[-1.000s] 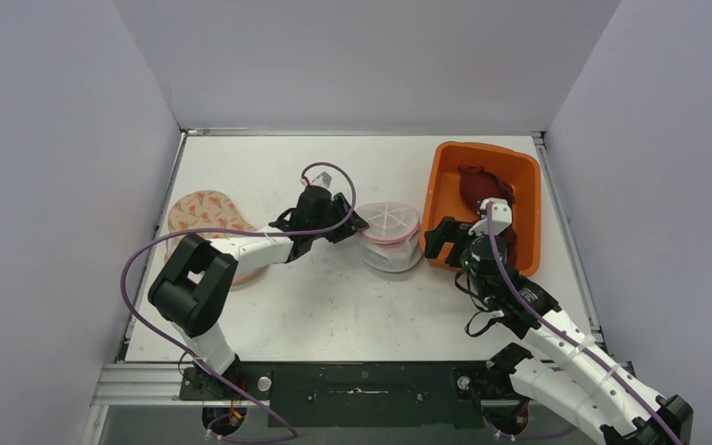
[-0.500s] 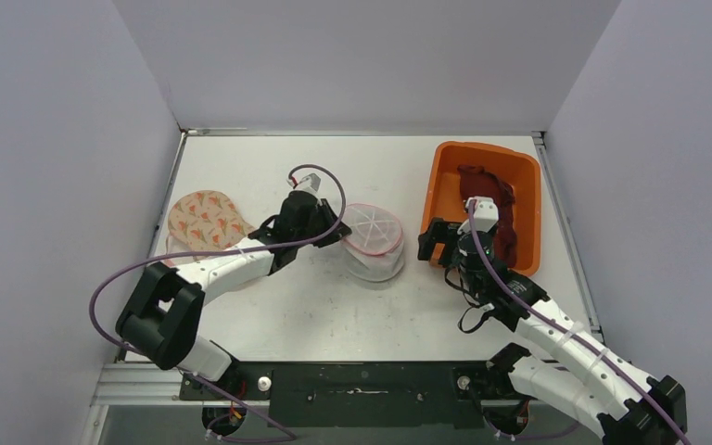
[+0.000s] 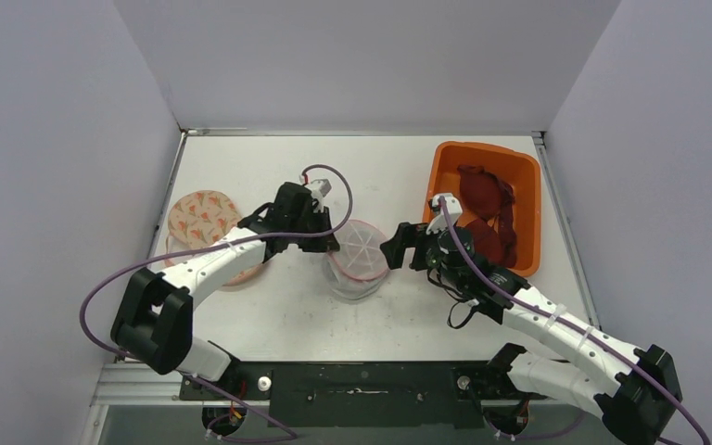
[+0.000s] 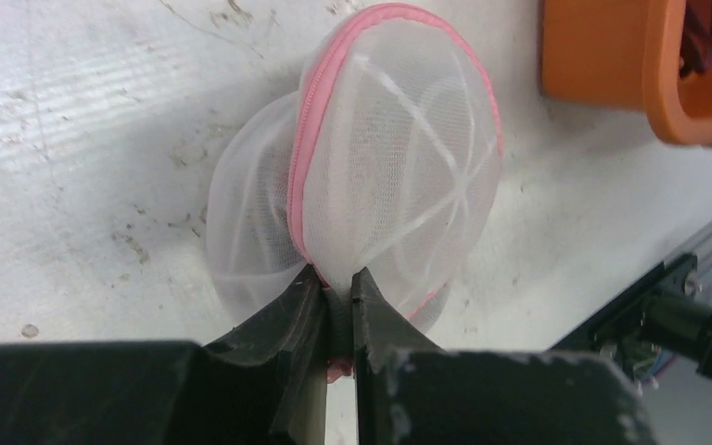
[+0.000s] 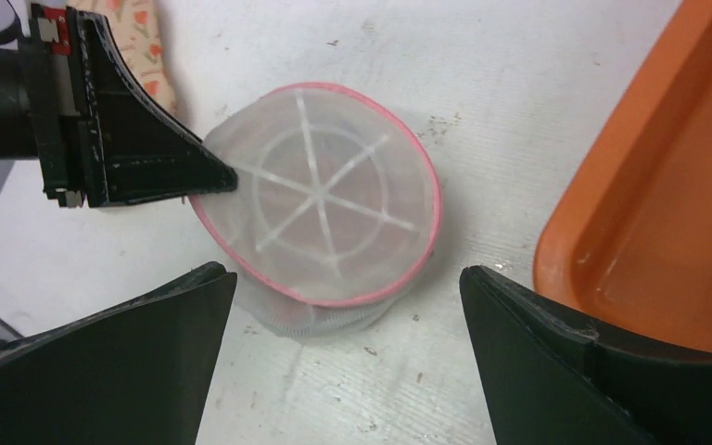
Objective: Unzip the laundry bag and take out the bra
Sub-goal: Adjust the laundry bag at the center of the board.
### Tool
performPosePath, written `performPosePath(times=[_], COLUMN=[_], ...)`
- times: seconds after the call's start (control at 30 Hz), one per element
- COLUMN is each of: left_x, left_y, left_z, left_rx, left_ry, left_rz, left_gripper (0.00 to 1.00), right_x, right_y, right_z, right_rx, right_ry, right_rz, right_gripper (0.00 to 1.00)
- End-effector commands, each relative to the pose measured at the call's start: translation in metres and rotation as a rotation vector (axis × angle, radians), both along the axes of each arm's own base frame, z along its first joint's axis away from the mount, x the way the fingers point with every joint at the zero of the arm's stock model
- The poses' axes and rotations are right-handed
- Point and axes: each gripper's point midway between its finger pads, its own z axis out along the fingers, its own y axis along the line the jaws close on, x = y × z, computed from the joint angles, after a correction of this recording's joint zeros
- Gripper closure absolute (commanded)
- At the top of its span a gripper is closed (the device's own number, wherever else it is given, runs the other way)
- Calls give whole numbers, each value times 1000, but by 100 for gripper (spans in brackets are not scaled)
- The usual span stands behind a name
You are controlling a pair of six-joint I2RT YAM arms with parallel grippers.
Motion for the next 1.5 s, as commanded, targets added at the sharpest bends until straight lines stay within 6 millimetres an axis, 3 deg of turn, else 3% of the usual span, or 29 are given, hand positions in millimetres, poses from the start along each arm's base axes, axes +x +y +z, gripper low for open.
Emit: performPosePath(times=[0.0,0.2,0.37,0.57,0.73,0.93,1.2,1.33,1.47], left_x=[-38,-70,-61,-41,-43,-48,-56,-58,-64], left_y=[1,-11,-10,21,50,69,38,30,25], left_z=[24,27,35,77,106,100,64,53,55], left_rx=[-53,-243,-365,-657,-830,-864,-769,-749,-681], left_ry=[-26,-19,-41,-164,-295,-365,-332,-318,-324], left_rz=[-175,-219,-50,357,600,795,816,794,715], left_gripper=[100,100,100,100,100,100,100,88,41], right_x=[-3,-21,-39,-53,-45,-35,-28,-30,-33], right_y=[24,38,54,72,74,82,65,52,45], right_z=[24,21,13,15,27,27,17,10,6], right_rx=[132,197,197,204,303,419,355,326,273], right_ry=[-65,-92,-87,-103,-102,-34,-36,-36,-40], right_rz=[86,203,301,314,210,127,39,13,18], right_gripper=[3,2,2,2,2,2,2,2,1])
